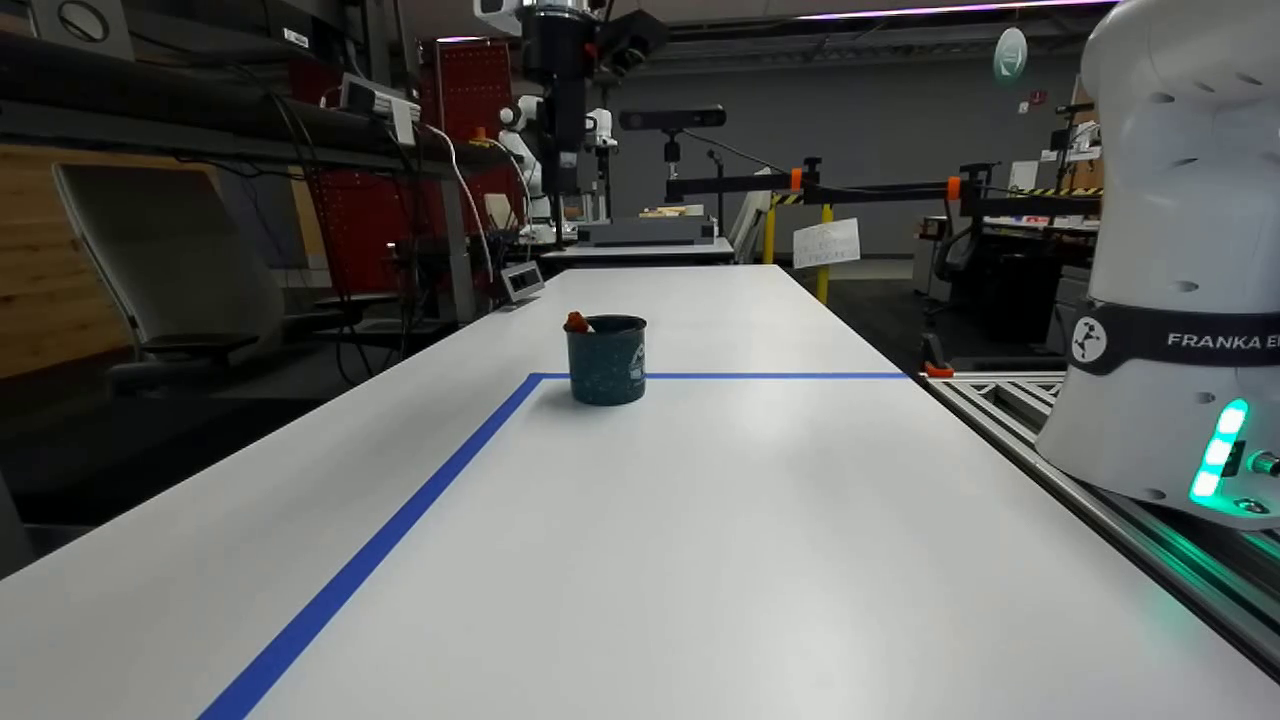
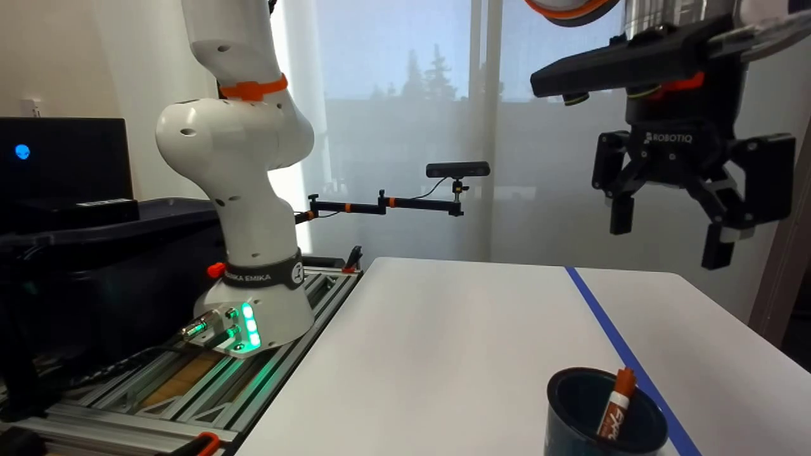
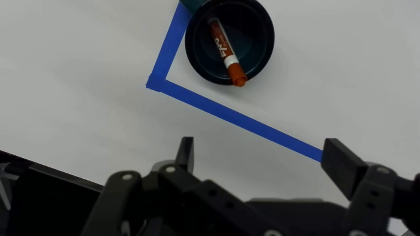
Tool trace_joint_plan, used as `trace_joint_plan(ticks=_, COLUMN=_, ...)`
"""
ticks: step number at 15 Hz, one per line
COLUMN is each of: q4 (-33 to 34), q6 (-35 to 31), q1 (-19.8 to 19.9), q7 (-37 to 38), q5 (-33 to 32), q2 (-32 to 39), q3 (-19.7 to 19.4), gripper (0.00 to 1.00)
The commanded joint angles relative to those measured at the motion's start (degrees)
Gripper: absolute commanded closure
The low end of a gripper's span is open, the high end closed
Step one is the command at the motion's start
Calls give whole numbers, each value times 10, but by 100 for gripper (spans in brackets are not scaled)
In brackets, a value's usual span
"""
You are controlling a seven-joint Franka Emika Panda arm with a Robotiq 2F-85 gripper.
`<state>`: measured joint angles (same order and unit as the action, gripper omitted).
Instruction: Place the marker to the left of the mug
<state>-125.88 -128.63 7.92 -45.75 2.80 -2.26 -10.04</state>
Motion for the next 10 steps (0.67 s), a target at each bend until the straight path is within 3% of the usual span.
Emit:
trace_joint_plan(ticks=1, q4=6, q6=14, q1=5, q7=12, q5=-20, q2=13, q3=0, gripper=0)
trace_joint_plan(ticks=10, q4=-39, q6=-37, q1=24, q7=-86, q5=-30, q2=49, q3=-1, gripper=0)
